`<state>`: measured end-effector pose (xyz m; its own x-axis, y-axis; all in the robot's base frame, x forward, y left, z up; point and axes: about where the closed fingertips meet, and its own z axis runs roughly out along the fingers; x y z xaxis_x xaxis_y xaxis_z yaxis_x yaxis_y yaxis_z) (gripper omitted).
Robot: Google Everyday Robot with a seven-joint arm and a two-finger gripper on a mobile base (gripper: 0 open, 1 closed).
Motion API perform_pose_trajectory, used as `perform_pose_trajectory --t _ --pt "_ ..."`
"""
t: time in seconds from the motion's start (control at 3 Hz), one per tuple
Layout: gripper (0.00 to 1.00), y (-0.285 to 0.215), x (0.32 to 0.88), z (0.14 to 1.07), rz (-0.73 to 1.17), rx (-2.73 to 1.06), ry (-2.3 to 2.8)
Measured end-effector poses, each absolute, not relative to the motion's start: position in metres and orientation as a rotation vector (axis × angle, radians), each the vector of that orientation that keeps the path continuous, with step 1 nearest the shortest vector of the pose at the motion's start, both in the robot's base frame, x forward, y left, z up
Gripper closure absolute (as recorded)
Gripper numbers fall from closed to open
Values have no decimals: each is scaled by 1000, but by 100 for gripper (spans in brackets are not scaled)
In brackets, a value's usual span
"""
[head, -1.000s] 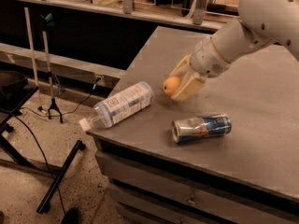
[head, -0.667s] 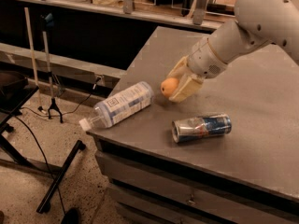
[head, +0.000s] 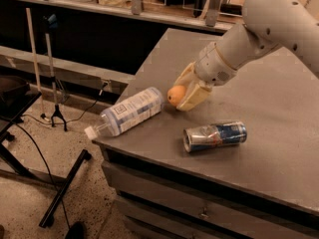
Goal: Move orange near blue plastic bottle
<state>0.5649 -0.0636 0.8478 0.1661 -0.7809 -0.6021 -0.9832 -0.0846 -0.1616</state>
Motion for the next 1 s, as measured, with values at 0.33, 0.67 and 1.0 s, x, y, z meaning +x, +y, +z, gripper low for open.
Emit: perform_pose_trajectory --t 0.33,0.67,1.0 --pt "28 -62 565 847 500 -1920 1663" --pt "5 -60 564 846 503 -1923 1661" --pt "0 -59 564 845 506 -1926 1660"
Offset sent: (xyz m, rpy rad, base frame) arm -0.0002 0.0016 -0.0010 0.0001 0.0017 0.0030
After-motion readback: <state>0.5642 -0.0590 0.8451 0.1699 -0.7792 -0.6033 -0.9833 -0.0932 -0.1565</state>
